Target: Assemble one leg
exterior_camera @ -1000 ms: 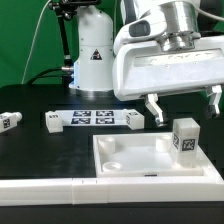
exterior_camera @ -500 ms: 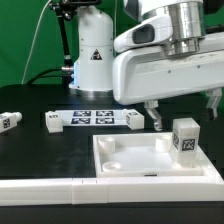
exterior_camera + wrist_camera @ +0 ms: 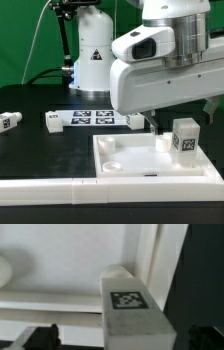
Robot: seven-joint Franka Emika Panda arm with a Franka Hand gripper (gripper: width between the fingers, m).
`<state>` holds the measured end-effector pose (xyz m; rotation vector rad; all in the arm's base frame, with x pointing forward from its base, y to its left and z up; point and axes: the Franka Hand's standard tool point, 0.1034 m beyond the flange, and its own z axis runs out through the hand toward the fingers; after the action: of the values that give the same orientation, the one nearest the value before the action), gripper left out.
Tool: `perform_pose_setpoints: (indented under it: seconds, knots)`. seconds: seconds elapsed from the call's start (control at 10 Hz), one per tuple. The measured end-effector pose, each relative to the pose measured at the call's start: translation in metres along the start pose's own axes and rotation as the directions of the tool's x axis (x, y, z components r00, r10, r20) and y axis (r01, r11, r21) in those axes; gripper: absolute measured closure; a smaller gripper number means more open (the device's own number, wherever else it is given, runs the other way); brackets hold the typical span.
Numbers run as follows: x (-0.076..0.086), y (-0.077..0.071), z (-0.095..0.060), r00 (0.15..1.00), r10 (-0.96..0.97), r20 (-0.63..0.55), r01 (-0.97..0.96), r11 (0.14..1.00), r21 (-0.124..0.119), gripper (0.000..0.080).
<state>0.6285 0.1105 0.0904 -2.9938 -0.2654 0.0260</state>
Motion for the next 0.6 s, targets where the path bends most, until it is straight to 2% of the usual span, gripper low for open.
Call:
perform_pose_setpoints:
  seconds: [0.3,0.4,0.5,0.6]
  knots:
    - [0.0000,0.0000,0.0000,1.000,0.000,0.000,0.000,1.000,0.000,0.0151]
    - [0.0000,0.0000,0.0000,1.000,0.000,0.000,0.000,1.000,0.000,0.0274]
    - [0.0000,0.0000,0.0000,1.000,0.000,0.000,0.000,1.000,0.000,0.0449]
    - [0.0000,0.0000,-0.0001,1.000,0.000,0.000,0.000,1.000,0.000,0.0449]
